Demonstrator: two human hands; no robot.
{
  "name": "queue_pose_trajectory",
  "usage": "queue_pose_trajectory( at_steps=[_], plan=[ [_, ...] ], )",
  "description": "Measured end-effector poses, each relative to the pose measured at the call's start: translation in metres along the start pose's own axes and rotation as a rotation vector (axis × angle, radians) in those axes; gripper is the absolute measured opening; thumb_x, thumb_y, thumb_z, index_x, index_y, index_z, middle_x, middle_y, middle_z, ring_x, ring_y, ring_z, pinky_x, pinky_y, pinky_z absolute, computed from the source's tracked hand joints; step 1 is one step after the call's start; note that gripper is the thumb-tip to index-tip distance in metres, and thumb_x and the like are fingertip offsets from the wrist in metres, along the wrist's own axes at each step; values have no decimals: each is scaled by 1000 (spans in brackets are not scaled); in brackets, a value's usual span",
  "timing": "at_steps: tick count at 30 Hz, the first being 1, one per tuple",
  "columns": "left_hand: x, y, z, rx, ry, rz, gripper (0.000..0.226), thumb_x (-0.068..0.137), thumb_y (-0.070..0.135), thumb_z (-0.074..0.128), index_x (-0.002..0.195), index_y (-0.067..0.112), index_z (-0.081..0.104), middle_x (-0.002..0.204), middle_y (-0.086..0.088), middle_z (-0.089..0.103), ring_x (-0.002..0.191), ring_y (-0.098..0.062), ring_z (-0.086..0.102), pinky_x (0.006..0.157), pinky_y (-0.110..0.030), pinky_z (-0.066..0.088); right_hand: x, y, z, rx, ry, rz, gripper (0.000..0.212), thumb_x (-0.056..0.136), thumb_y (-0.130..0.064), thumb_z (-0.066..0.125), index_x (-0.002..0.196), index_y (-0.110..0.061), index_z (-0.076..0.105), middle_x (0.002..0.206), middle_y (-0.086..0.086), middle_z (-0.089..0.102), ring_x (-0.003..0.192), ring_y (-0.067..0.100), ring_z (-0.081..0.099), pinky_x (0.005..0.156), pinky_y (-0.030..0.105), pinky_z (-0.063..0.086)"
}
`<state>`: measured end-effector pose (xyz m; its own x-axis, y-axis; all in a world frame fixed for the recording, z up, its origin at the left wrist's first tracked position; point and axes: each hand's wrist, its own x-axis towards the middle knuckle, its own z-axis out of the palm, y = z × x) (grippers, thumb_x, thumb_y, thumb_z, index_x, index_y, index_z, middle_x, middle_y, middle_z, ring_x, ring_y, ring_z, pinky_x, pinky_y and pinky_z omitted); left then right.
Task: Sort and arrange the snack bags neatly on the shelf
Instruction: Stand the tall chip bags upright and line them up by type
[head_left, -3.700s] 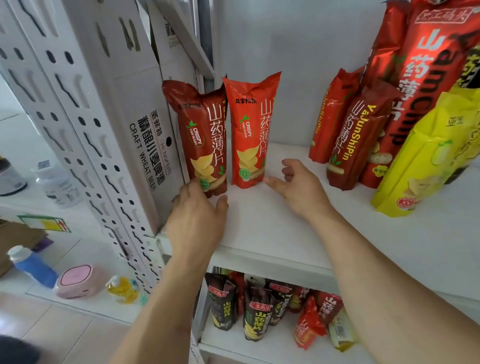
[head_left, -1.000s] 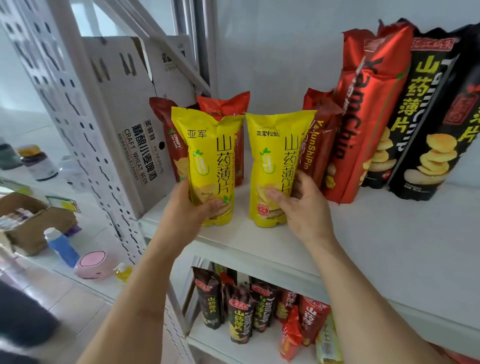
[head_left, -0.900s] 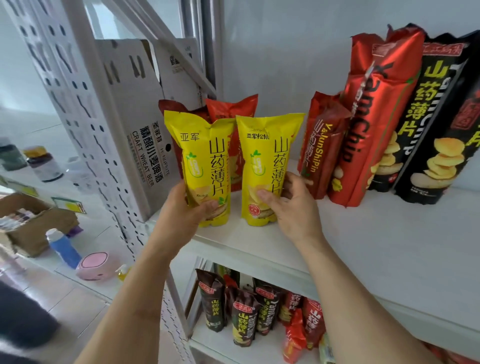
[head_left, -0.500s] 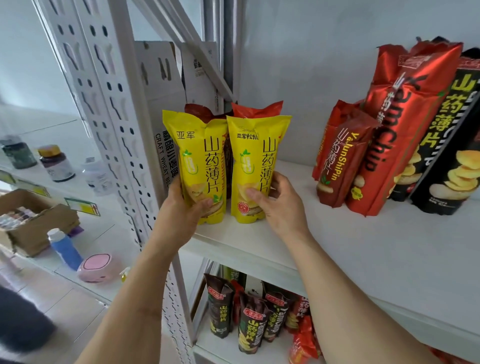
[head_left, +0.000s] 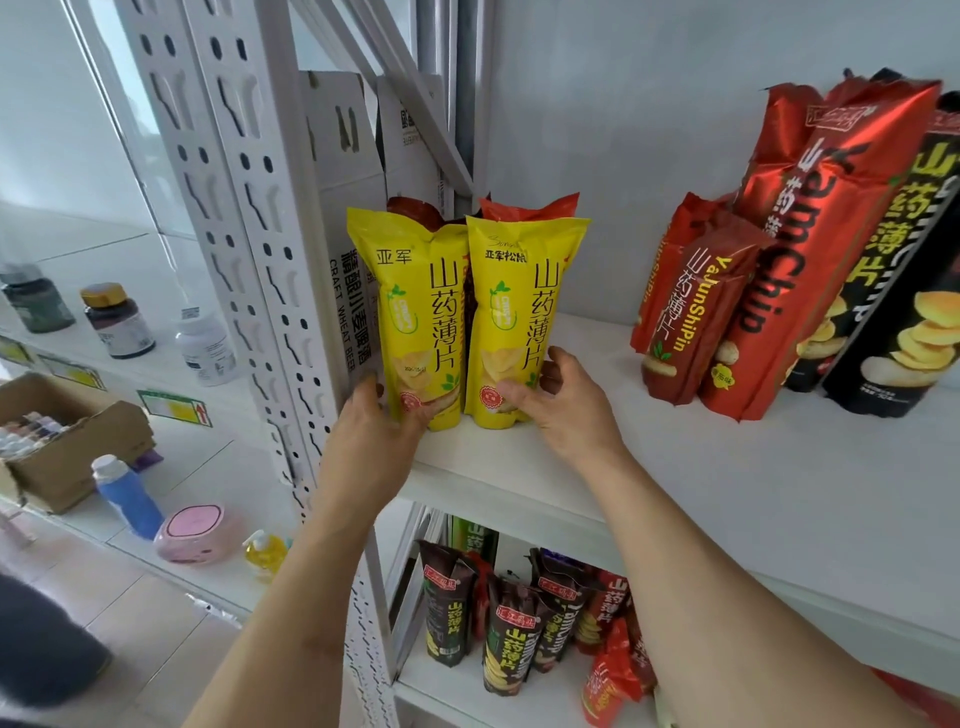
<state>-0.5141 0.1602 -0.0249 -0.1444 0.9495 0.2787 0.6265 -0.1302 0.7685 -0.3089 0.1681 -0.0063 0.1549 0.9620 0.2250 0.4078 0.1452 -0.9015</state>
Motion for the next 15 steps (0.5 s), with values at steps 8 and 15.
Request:
queue_pose_trajectory(
  at_steps=[8,15],
  plan=[
    [-42,24,26,410,165,442,28,91,30,65,109,9,68,97,-9,69,86,-34,65,61,-36,49,-16,12,-27,-426,30,46,63,87,-47,69,138,-14,52,140,7,56,126,22,53,100,34,44],
    [-40,75,74,326,100,677,34,92,35,50,104,11,70,103,-4,71,85,-28,68,60,-34,52,-26,12,-83,-642,175,-54,40,94,-42,62,124,-17,63,126,2,64,114,22,60,91,38,50]
  ],
)
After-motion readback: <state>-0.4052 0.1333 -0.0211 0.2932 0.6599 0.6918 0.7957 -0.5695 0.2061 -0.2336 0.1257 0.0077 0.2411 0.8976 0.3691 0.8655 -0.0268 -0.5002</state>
